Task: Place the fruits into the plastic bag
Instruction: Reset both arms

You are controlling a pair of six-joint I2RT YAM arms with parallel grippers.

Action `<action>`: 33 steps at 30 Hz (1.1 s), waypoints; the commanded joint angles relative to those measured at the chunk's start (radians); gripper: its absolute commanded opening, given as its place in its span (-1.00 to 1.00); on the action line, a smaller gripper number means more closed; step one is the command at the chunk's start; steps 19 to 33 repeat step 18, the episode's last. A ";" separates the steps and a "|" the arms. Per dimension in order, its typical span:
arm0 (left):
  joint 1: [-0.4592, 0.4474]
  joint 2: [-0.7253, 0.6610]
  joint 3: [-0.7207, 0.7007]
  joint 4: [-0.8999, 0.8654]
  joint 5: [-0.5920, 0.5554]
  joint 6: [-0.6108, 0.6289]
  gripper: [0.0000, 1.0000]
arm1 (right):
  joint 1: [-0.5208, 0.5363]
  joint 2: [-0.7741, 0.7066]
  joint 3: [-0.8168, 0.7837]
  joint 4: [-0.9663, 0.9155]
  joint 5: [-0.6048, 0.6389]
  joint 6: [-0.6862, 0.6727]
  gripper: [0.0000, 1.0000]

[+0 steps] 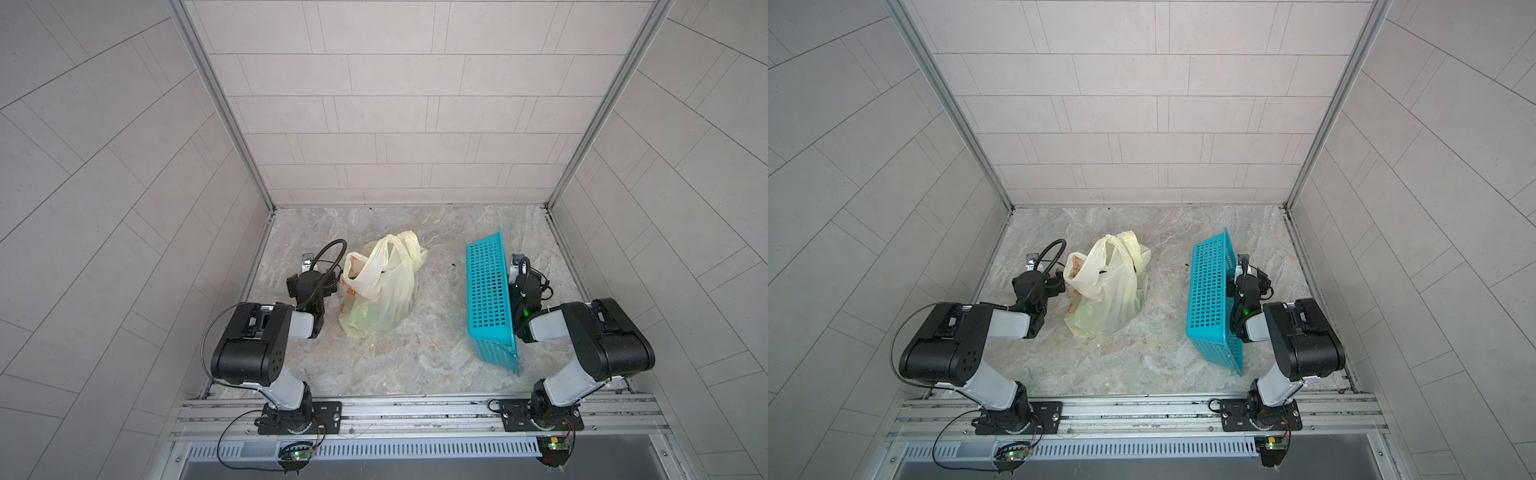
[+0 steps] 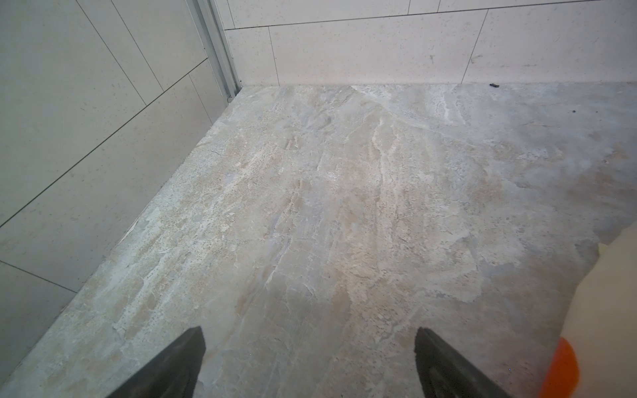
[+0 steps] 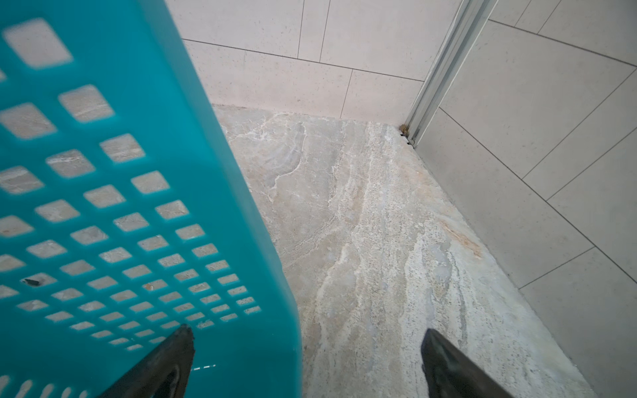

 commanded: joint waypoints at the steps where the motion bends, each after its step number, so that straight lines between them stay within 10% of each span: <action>1: 0.003 -0.001 0.010 0.035 0.000 0.003 1.00 | -0.003 -0.014 0.009 -0.016 0.016 0.006 0.99; 33: 0.030 0.023 0.032 0.008 0.028 -0.019 1.00 | -0.009 -0.011 0.014 -0.024 0.002 0.009 0.98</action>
